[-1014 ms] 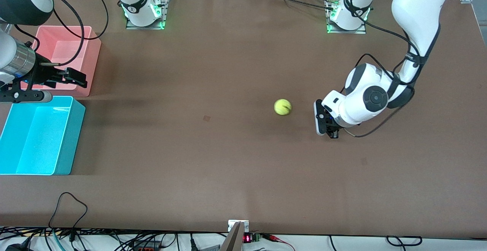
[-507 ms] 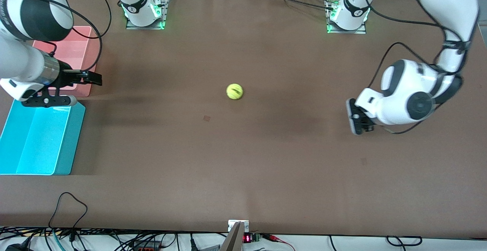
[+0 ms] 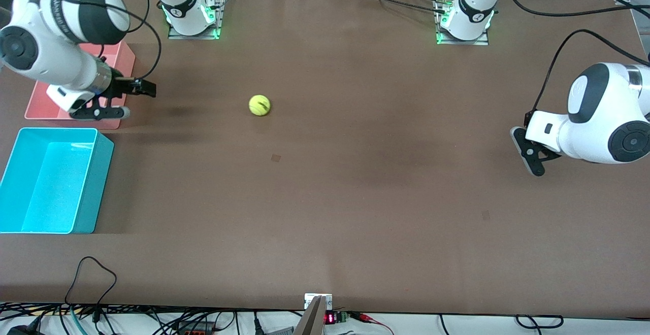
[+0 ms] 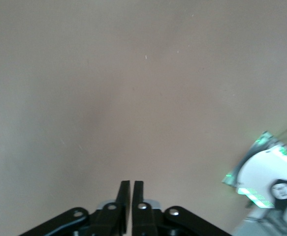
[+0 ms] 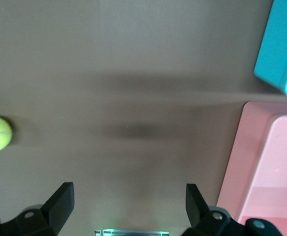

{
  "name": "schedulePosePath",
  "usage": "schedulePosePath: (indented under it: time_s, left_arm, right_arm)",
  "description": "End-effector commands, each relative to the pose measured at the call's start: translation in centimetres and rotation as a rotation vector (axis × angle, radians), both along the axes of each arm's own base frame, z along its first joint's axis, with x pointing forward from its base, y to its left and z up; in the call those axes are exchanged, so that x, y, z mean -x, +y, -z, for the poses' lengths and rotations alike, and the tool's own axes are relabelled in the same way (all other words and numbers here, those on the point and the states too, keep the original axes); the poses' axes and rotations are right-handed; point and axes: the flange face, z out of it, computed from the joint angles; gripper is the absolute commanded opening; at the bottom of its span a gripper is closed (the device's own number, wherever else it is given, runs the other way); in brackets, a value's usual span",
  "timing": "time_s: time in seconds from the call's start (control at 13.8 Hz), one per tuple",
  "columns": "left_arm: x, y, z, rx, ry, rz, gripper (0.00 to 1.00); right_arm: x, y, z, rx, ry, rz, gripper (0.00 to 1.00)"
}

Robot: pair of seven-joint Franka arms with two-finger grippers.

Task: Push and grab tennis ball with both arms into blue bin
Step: 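Reach the right gripper toward the rolling ball while the left gripper withdraws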

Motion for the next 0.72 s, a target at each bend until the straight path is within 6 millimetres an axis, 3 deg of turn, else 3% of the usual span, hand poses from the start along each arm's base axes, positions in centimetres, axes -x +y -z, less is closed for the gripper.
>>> schedulePosePath:
  time_s: [0.0,0.36,0.65]
  left_arm:
    - [1.8,-0.1,-2.8,-0.118,0.030,-0.126,0.99]
    - [2.1,0.3,-2.8,-0.202,0.037,-0.179,1.00]
    - [2.0,0.3,-2.5,-0.199,0.037,-0.178,1.00]
  right_arm:
    - [6.9,-0.3,3.3,-0.009,-0.058,-0.023,1.00]
    - [13.7,-0.3,11.8,-0.014,-0.108,-0.041,1.00]
    - [16.5,-0.4,15.2,-0.016,-0.090,-0.042,1.00]
